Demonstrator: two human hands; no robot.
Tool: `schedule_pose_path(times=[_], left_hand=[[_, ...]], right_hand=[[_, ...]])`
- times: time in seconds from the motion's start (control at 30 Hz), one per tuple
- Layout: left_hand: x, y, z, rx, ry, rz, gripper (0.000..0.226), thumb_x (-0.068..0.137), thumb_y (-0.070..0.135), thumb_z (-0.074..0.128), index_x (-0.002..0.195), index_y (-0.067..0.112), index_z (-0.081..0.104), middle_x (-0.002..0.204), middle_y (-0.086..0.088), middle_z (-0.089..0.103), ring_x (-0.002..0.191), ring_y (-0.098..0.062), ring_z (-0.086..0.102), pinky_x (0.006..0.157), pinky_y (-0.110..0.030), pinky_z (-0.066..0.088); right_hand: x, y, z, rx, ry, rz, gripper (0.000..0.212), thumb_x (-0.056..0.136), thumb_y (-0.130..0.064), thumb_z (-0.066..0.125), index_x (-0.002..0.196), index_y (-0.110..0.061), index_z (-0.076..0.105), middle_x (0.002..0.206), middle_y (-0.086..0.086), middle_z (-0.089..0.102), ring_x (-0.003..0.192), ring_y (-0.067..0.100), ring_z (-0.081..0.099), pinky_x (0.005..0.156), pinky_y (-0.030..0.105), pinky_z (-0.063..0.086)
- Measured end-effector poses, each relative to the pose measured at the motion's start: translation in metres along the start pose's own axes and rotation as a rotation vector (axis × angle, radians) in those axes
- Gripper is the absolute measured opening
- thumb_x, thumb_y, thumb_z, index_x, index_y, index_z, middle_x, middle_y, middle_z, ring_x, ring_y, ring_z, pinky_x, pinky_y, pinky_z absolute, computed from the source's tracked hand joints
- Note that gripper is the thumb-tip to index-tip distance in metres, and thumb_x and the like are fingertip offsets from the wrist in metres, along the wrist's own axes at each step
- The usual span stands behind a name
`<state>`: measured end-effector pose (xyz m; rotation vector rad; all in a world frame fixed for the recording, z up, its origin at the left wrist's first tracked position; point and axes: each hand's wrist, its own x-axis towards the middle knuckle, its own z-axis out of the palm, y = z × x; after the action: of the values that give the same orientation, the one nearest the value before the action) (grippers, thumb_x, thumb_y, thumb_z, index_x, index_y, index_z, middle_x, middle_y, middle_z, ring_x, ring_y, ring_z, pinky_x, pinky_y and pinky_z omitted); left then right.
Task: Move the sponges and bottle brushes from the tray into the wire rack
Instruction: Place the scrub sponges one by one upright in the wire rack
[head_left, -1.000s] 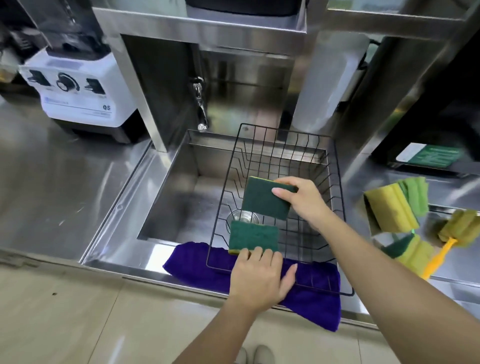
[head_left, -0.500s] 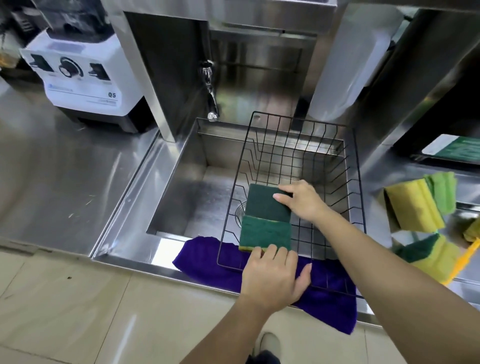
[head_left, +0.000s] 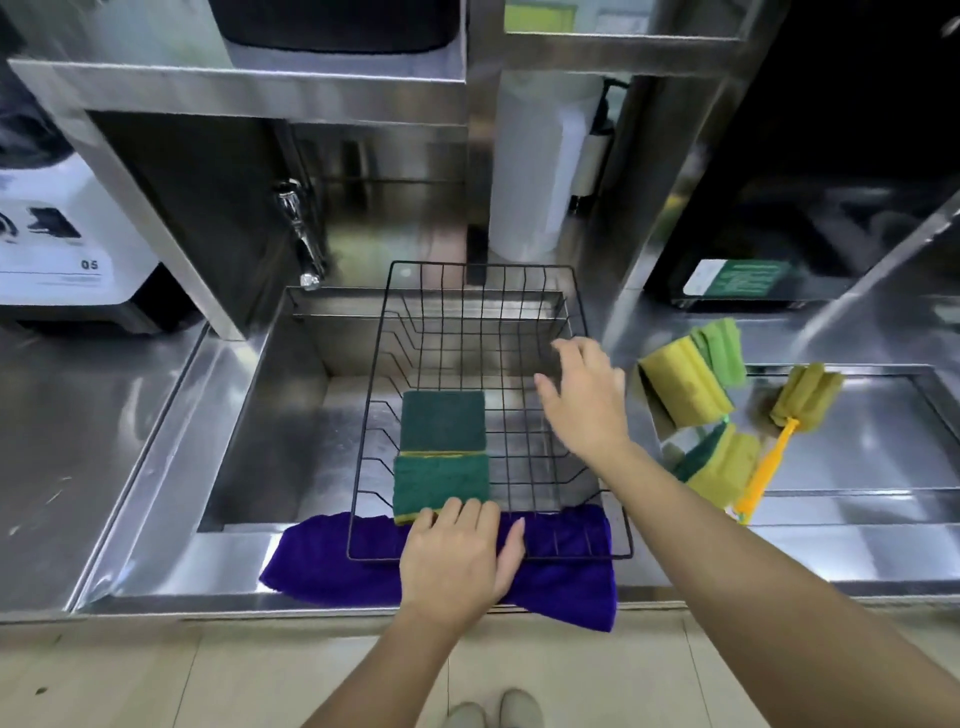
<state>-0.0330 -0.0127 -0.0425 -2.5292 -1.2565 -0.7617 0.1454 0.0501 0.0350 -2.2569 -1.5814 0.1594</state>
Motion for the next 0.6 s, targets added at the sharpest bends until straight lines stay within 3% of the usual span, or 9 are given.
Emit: schedule_pose_path(times=[0.13,0.23,0.33,0.4,0.6], left_hand=[[0.007,0.018,-0.003,-0.026,-0.025,0.023,0.044,0.094,0.043,0.041,0.066,0.013,0.056,0.059,-0.002,0.051,0.055,-0.024,0.049,0.057,-0.035,0.039],[0.015,0.045,-0.002,-0.054,-0.072,0.060,0.042,0.091,0.046,0.043,0.070,0.013,0.058,0.064,-0.002,0.054,0.059,-0.024,0.050,0.059,-0.035,0.040],[0.018,0.055,0.004,-0.055,-0.106,0.079,0.043,0.091,0.046,0.042,0.071,0.013,0.059,0.064,-0.003,0.056,0.059,-0.024,0.053,0.057,-0.035,0.041],[0.018,0.053,0.007,-0.058,-0.113,0.085,0.044,0.091,0.046,0.040,0.069,0.013,0.059,0.062,-0.003,0.056,0.057,-0.024,0.054,0.055,-0.035,0.043],[0.018,0.054,0.008,-0.073,-0.097,0.094,0.044,0.091,0.045,0.040,0.069,0.012,0.059,0.062,-0.004,0.056,0.056,-0.025,0.055,0.052,-0.033,0.043]], right_hand=[[-0.009,0.051,-0.028,-0.009,0.173,0.275,0.050,0.090,-0.027,0.052,0.133,-0.004,0.041,0.137,0.017,0.044,0.126,0.034,0.040,0.099,0.044,0.031],[-0.021,0.080,-0.040,-0.034,0.224,0.503,0.071,0.086,-0.042,0.056,0.140,-0.004,0.032,0.147,0.019,0.033,0.132,0.037,0.034,0.103,0.048,0.029],[-0.036,0.100,-0.043,-0.029,0.101,0.676,0.097,0.076,-0.059,0.059,0.148,-0.010,0.015,0.157,0.019,0.012,0.141,0.037,0.022,0.107,0.054,0.024],[-0.045,0.112,-0.042,-0.003,-0.036,0.766,0.105,0.074,-0.060,0.061,0.149,-0.012,0.005,0.159,0.017,0.000,0.144,0.035,0.013,0.110,0.056,0.021],[-0.058,0.132,-0.039,0.142,-0.166,0.921,0.092,0.075,-0.041,0.070,0.140,0.002,0.021,0.141,0.023,0.028,0.126,0.041,0.042,0.104,0.044,0.037]])
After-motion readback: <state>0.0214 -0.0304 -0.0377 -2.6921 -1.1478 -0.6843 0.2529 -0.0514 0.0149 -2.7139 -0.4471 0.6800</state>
